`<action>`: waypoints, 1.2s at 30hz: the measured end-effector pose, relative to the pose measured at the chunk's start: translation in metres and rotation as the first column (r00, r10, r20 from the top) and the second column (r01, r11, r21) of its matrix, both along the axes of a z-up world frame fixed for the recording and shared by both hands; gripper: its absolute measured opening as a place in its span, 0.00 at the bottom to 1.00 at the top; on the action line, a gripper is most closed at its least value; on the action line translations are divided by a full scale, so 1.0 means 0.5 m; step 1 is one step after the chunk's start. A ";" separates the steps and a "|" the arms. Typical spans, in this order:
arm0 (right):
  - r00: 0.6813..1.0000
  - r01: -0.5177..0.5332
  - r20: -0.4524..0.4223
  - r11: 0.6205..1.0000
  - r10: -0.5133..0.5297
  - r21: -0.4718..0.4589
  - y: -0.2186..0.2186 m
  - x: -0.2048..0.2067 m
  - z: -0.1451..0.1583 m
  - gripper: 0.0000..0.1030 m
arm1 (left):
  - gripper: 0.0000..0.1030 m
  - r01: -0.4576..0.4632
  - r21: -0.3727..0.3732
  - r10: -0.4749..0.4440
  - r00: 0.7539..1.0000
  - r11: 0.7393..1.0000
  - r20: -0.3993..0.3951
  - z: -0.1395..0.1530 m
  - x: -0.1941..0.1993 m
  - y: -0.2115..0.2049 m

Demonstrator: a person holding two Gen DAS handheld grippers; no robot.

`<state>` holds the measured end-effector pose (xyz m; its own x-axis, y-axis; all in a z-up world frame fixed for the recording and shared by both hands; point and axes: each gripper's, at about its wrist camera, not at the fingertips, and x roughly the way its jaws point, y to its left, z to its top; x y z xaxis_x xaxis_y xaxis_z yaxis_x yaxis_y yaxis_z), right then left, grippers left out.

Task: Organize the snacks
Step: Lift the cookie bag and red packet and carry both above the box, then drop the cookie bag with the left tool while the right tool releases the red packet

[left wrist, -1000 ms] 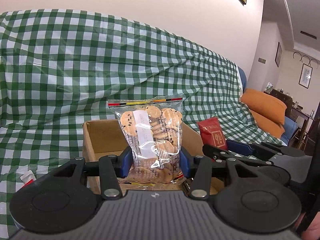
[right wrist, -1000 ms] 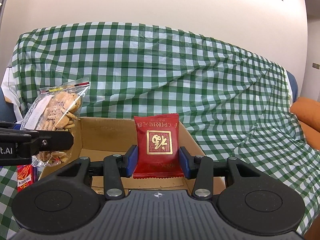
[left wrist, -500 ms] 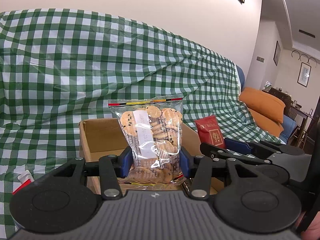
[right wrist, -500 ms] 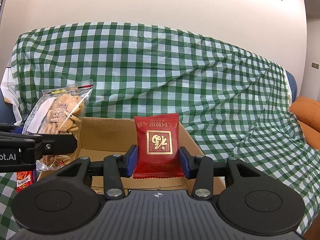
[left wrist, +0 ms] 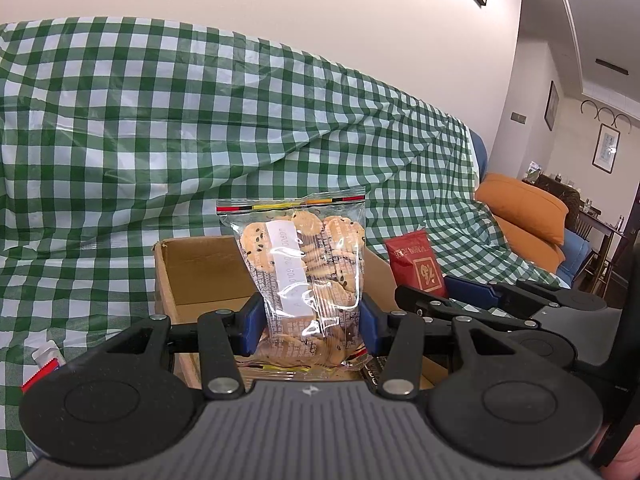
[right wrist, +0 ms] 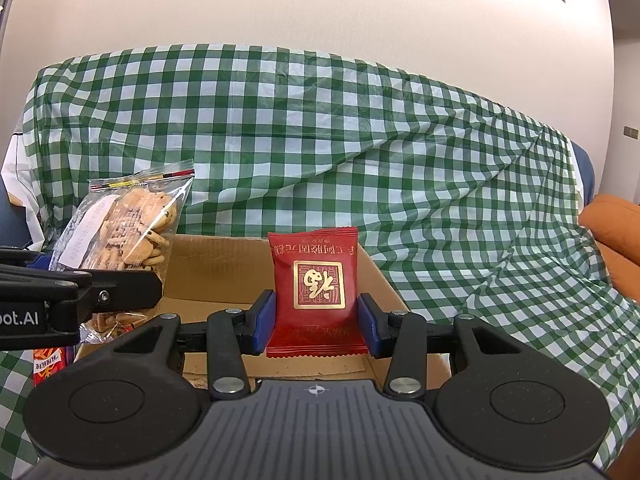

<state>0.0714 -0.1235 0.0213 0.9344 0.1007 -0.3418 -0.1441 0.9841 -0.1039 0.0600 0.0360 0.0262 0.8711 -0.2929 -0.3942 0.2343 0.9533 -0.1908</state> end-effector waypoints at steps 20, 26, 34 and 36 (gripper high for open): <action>1.000 0.002 -0.001 1.000 -0.002 -0.001 0.001 0.000 0.000 0.45 | 0.52 0.001 0.002 -0.001 1.000 1.000 0.000 0.001 -0.001 -0.001; 1.000 0.001 -0.001 1.000 -0.001 -0.001 0.000 0.001 0.000 0.45 | 0.52 0.000 0.001 0.000 1.000 1.000 0.000 0.001 -0.001 0.000; 1.000 -0.007 -0.026 1.000 0.008 0.004 0.002 0.006 -0.002 0.48 | 0.62 0.011 -0.015 -0.012 1.000 1.000 -0.023 0.000 0.001 -0.004; 0.999 -0.009 -0.051 1.000 0.009 -0.008 0.006 0.011 -0.007 0.56 | 0.62 0.002 -0.004 -0.002 1.000 1.000 -0.020 0.001 0.000 -0.007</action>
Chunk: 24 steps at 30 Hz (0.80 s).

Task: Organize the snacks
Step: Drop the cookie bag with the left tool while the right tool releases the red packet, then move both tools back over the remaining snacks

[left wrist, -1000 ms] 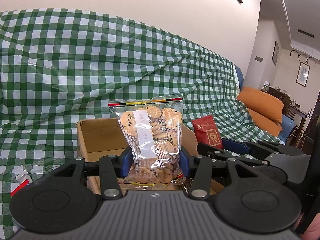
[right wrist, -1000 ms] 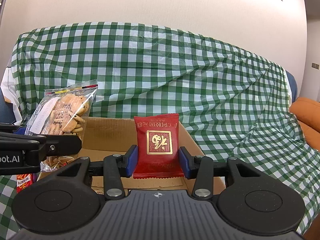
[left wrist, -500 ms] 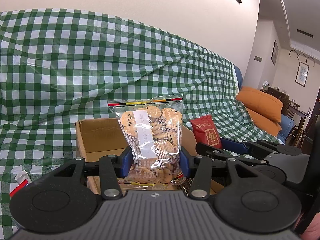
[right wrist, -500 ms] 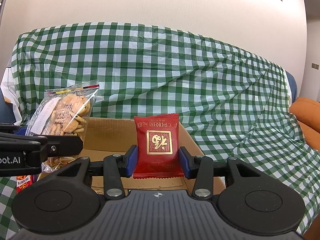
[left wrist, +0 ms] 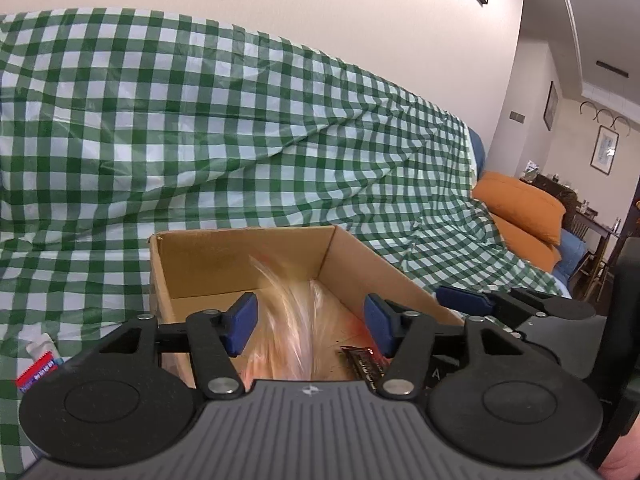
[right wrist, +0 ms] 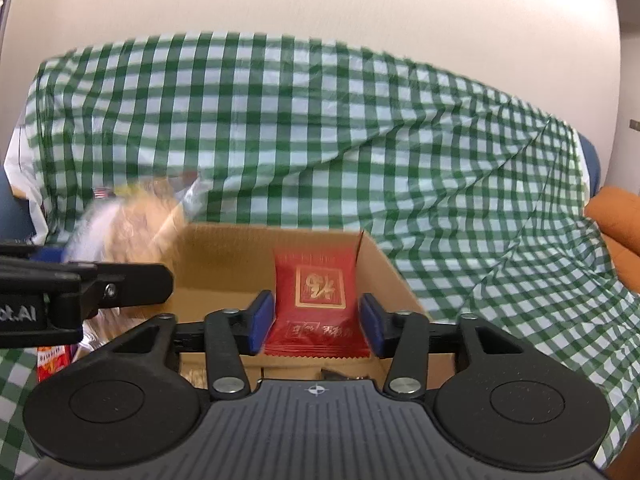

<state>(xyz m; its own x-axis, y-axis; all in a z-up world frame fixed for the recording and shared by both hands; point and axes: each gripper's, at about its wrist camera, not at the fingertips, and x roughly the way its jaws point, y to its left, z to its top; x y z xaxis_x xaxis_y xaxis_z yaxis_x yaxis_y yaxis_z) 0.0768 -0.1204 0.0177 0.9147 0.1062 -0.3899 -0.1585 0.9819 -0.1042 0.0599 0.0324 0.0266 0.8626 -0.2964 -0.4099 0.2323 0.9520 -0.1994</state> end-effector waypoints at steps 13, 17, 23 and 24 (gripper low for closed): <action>1.000 -0.008 -0.017 1.000 0.008 0.005 0.013 0.010 0.002 0.61 | 0.39 -0.100 0.016 0.101 0.995 0.995 -0.024 0.005 -0.008 0.051; 1.000 -0.022 -0.020 1.000 0.022 0.019 0.029 0.010 0.006 0.61 | 0.30 -0.162 0.048 0.164 0.985 0.986 -0.059 0.004 -0.022 0.091; 0.997 -0.070 -0.015 0.997 0.070 0.029 0.072 0.000 0.013 0.61 | 0.30 -0.298 0.101 0.313 0.929 0.949 -0.195 -0.013 -0.036 0.180; 0.997 -0.080 -0.014 0.996 0.080 0.029 0.081 -0.002 0.013 0.61 | 0.31 -0.322 0.112 0.340 0.910 0.940 -0.239 -0.022 -0.035 0.199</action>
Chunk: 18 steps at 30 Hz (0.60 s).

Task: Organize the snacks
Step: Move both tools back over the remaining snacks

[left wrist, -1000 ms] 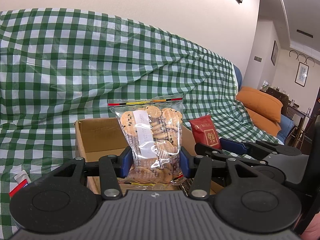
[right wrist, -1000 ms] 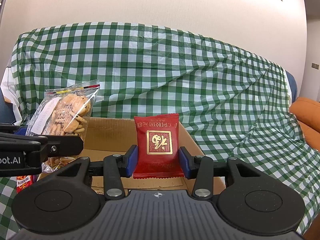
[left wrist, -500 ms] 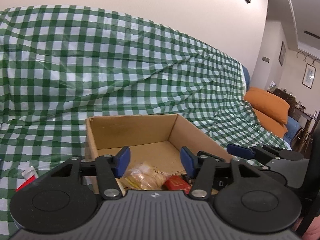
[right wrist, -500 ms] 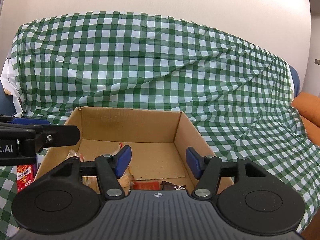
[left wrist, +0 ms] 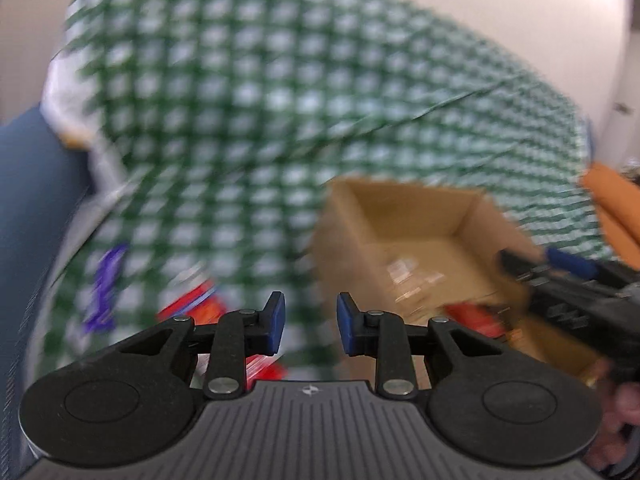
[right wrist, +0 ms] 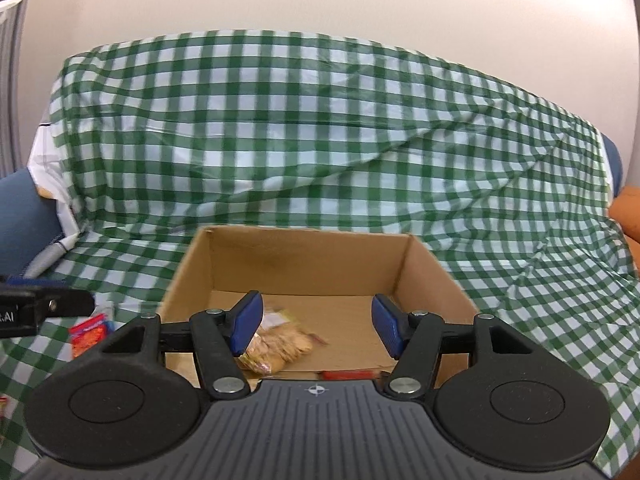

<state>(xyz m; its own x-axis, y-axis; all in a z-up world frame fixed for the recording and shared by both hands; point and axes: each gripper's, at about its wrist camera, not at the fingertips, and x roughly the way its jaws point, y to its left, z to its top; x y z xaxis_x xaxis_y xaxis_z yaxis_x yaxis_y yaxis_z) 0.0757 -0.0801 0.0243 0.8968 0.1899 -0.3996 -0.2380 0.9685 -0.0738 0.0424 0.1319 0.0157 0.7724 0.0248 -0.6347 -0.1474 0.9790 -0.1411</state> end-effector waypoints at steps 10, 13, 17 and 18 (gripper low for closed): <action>0.991 -0.131 0.000 0.991 0.131 -0.016 0.088 -0.029 -0.001 0.61 | 0.31 -0.375 0.027 0.358 0.856 0.927 -0.372 -0.102 -0.055 0.194; 0.982 -0.189 0.001 0.981 0.189 -0.031 0.117 -0.044 -0.005 0.61 | 0.32 -0.399 0.024 0.373 0.832 0.917 -0.410 -0.113 -0.079 0.216; 0.962 -0.271 0.017 0.961 0.273 -0.061 0.157 -0.069 -0.009 0.61 | 0.35 -0.421 0.023 0.383 0.798 0.907 -0.466 -0.135 -0.100 0.227; 0.956 -0.290 0.018 0.955 0.291 -0.069 0.166 -0.074 -0.010 0.61 | 0.36 -0.424 0.020 0.381 0.792 0.906 -0.476 -0.140 -0.103 0.231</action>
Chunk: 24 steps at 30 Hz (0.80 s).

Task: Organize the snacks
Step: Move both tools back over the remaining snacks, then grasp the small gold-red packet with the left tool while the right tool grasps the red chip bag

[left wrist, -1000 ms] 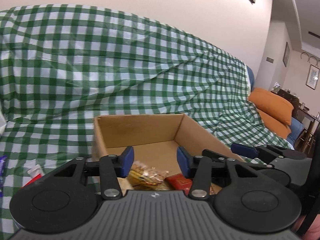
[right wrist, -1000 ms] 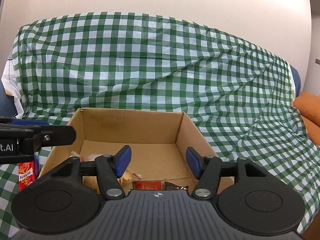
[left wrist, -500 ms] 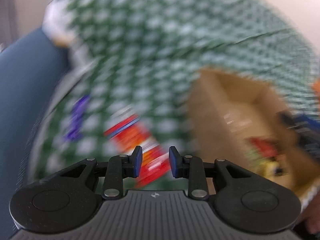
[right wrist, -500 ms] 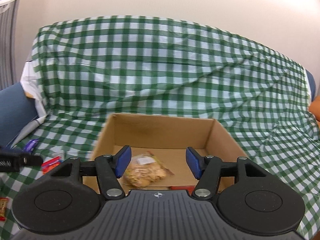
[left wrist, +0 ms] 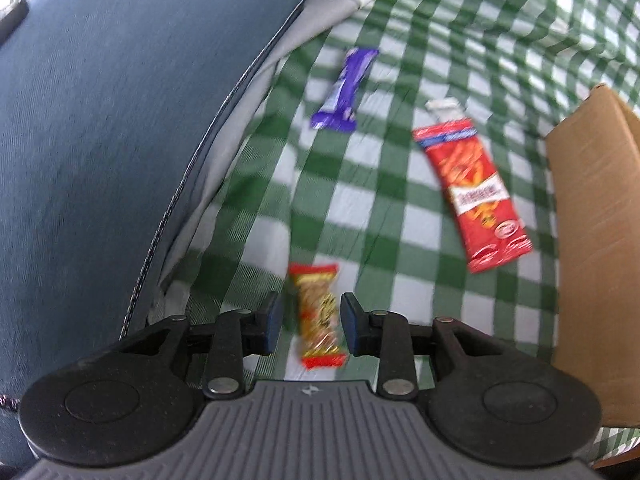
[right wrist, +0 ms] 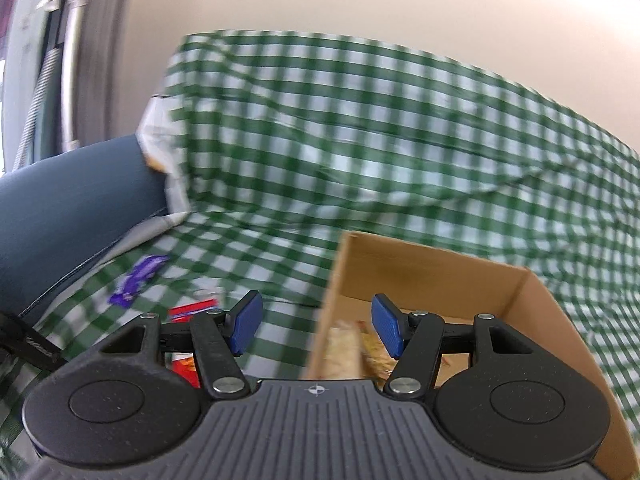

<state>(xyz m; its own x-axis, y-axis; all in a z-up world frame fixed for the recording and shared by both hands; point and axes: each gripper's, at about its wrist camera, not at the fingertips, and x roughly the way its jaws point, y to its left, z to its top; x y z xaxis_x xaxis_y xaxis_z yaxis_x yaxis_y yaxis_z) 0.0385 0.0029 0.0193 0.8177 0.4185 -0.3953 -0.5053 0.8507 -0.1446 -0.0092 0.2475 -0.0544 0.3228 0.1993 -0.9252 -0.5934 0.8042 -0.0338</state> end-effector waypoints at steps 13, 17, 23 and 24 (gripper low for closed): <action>0.980 -0.198 0.000 0.978 0.198 -0.068 0.127 -0.062 -0.028 0.61 | 0.16 -0.040 -0.101 0.044 0.998 0.994 0.033 -0.009 -0.018 0.036; 0.975 -0.224 -0.018 0.972 0.223 -0.074 0.148 -0.070 -0.040 0.61 | 0.16 -0.073 -0.209 0.106 0.983 0.975 0.150 0.019 -0.035 0.074; 0.976 -0.206 -0.088 0.975 0.199 -0.088 0.191 -0.058 -0.067 0.64 | 0.16 0.023 -0.220 0.014 0.986 0.975 0.168 0.067 0.001 0.100; 0.977 -0.196 -0.107 0.976 0.185 -0.097 0.201 -0.051 -0.075 0.66 | 0.16 0.060 -0.187 -0.027 0.985 0.981 0.171 0.079 0.011 0.099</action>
